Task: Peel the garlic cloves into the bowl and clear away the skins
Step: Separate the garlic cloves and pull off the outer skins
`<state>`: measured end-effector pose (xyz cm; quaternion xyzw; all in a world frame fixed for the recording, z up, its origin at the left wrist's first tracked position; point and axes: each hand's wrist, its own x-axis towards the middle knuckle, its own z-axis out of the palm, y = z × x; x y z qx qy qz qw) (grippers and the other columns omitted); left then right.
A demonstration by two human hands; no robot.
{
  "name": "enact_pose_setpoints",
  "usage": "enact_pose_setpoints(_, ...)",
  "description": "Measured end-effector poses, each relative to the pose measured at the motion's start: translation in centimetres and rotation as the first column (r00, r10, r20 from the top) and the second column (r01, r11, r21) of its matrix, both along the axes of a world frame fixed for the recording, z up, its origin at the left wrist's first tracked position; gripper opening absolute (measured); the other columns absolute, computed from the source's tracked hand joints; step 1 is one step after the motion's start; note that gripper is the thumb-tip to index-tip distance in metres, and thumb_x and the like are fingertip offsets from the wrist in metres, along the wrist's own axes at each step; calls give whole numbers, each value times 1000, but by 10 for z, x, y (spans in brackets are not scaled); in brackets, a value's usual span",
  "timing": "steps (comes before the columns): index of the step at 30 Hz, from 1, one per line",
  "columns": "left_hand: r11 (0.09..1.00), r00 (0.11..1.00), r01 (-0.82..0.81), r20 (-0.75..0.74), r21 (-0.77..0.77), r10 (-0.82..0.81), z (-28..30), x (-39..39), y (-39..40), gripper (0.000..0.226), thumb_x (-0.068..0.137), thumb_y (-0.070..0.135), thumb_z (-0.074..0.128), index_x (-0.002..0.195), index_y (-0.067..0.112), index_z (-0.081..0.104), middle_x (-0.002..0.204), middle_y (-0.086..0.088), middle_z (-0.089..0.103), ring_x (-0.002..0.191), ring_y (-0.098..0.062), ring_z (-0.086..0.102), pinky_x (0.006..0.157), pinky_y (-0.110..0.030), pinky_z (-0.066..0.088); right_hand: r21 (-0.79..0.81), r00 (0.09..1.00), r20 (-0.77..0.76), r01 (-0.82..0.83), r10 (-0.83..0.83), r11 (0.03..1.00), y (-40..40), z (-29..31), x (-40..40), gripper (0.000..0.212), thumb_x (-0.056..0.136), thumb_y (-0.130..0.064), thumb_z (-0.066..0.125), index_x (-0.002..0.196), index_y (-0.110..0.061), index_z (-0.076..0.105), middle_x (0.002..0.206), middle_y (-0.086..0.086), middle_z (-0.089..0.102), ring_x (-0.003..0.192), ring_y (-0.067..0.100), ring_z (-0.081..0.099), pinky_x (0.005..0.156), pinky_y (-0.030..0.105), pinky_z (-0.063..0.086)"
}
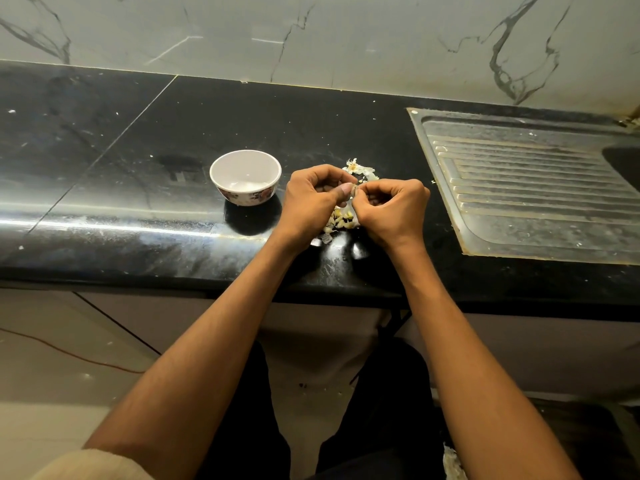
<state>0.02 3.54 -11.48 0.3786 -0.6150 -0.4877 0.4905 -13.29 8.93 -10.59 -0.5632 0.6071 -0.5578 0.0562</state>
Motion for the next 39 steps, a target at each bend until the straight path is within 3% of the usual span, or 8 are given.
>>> enact_pose_setpoints(3, 1000, 1000, 7, -17, -8, -7, 0, 0, 0, 6, 84, 10, 80, 88, 9, 76, 86, -17, 76, 78, -23, 69, 82, -49, 60, 6, 1000, -14, -16, 16, 1000, 1, 0, 0, 8, 77, -16, 76, 78, -14, 83, 65, -5, 74, 55, 8, 70, 55, 35, 60)
enact_pose_setpoints(8, 1000, 1000, 8, -26, -4, -8, -1, -1, 0, 4, 85, 4, 78, 86, 7, 74, 82, -14, 74, 75, -18, 67, 77, -40, 58, 14, 999, -7, -35, 35, 999, 1, 0, 1, 9, 78, -18, 75, 78, -15, 83, 66, -5, 75, 56, 8, 70, 56, 36, 60)
enact_pose_setpoints(12, 1000, 1000, 15, -26, -1, -15, 1, 0, 1, 2, 88, 1, 74, 89, 2, 73, 78, -7, 72, 71, -12, 64, 70, -28, 55, 32, 997, 72, -42, 39, 999, 0, 0, 1, 7, 78, -16, 77, 78, -13, 83, 67, -6, 75, 60, 7, 72, 60, 34, 62)
enact_pose_setpoints(17, 1000, 998, 28, -61, 13, -27, 2, 0, 1, 5, 91, -2, 70, 91, 2, 73, 82, -13, 72, 74, -19, 65, 73, -31, 57, 58, 984, 172, -62, 52, 996, 1, 2, 1, 7, 78, -10, 76, 75, -12, 82, 64, -6, 74, 56, 3, 68, 56, 23, 54)
enact_pose_setpoints(22, 999, 996, 38, -78, 9, -37, 1, 0, -1, 6, 93, -3, 68, 97, -3, 73, 83, -9, 73, 72, -13, 67, 70, -26, 56, 89, 961, 270, -84, 57, 992, -2, 1, 1, 13, 77, -9, 74, 65, -10, 79, 57, 7, 70, 50, 14, 62, 51, 39, 54)
enact_pose_setpoints(30, 997, 994, 77, -74, -31, -79, 1, 0, -2, 8, 96, -4, 64, 96, 3, 69, 86, -6, 68, 77, -17, 61, 72, -26, 54, 101, 868, 483, -191, 119, 976, -4, 3, 0, 19, 84, 2, 74, 69, -9, 76, 60, 9, 70, 50, 18, 61, 44, 27, 50)
enact_pose_setpoints(34, 998, 996, 54, -62, -39, -57, 2, -1, -1, 6, 97, -2, 64, 97, 1, 69, 83, -4, 66, 71, -13, 57, 67, -22, 51, 116, 853, 495, -253, 165, 961, -5, 0, -2, 9, 87, -4, 71, 80, -3, 75, 65, 9, 71, 57, 17, 66, 48, 27, 51)
enact_pose_setpoints(39, 998, 997, 45, -65, -46, -48, 1, -1, -1, 4, 96, 0, 66, 98, 0, 69, 84, -6, 68, 76, -19, 59, 71, -27, 54, 141, 896, 416, -235, 158, 962, -6, -1, -1, 5, 81, -15, 75, 76, -13, 76, 67, 7, 73, 59, 17, 68, 49, 26, 51)
